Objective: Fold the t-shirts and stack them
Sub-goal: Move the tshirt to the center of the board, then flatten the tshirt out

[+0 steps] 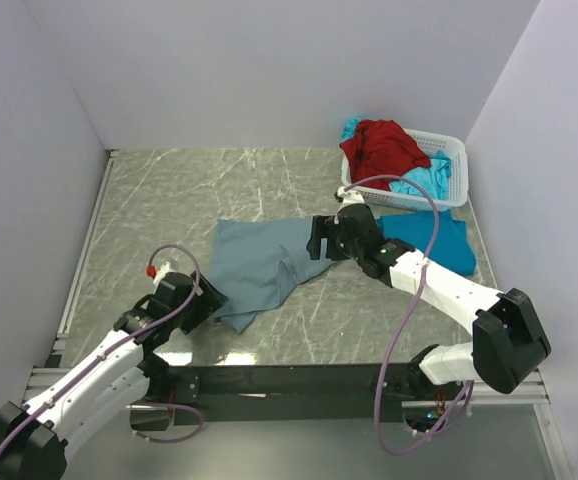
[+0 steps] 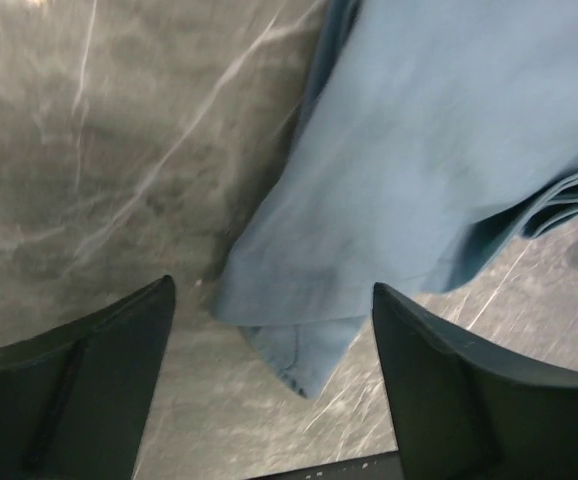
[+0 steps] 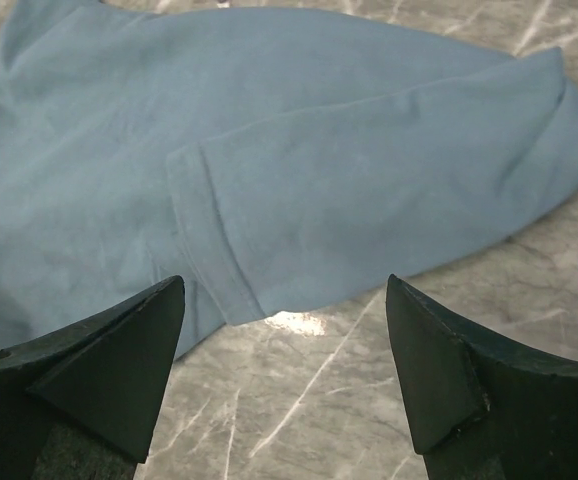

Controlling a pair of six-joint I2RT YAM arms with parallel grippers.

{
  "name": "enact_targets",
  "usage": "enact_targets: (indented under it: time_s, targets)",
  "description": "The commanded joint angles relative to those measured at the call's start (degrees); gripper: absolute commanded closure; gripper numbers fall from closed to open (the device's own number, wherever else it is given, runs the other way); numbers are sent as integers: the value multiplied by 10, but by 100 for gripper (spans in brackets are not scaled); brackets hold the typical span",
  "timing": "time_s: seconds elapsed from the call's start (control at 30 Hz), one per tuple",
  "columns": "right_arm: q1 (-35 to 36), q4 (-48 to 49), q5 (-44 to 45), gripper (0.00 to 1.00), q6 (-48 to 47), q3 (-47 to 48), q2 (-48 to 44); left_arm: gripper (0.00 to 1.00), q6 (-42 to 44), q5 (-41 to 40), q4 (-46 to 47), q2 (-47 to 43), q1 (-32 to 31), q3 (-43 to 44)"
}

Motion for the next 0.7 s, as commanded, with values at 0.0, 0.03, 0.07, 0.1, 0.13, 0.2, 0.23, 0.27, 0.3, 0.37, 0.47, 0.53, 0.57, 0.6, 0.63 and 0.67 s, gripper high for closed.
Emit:
enact_targets:
  time_s: [0.0,0.03,0.07,0.1,0.13,0.2,0.23,0.27,0.3,0.37,0.47,0.53,0.57,0.6,0.63,0.67]
  targets:
    - [2,32,-16,13,-13,5,4,18,-18,34,36,-1,-3,-17]
    - [2,30,-14,13,-14,5,6,19,-19,28,34,2,-3,-18]
    - [3,29,-13,13,-14,4,6,20,-18,23,32,6,-3,-18]
    - [3,29,-11,13,-14,4,6,26,-16,20,30,13,-2,-18]
    - [2,28,-10,13,-14,3,6,27,-16,16,28,14,-2,-15]
    - [3,26,-11,13,-12,3,6,30,-13,8,33,11,-2,-16]
    - [2,27,-12,13,-11,2,6,31,-12,4,37,10,-2,-18]
    - [3,26,-12,13,-12,2,7,31,-13,4,42,9,-2,-25]
    - [3,24,-10,14,-13,4,7,33,-10,7,49,9,-2,-28]
    - [3,20,-6,14,-13,4,6,35,-7,6,48,11,-2,-28]
    - [3,14,-2,14,-16,8,5,39,-3,-2,43,12,-2,-26]
    - [3,12,-1,14,-15,9,3,45,-3,-1,51,8,-2,-28]
    - [2,12,0,14,-17,10,3,47,-3,1,55,7,-2,-31]
    - [3,11,0,14,-16,10,4,58,-1,5,60,4,-2,-33]
    - [3,8,0,14,-17,11,3,75,-1,6,69,3,-2,-35]
    - [3,7,1,14,-18,11,3,85,-3,6,72,0,-2,-38]
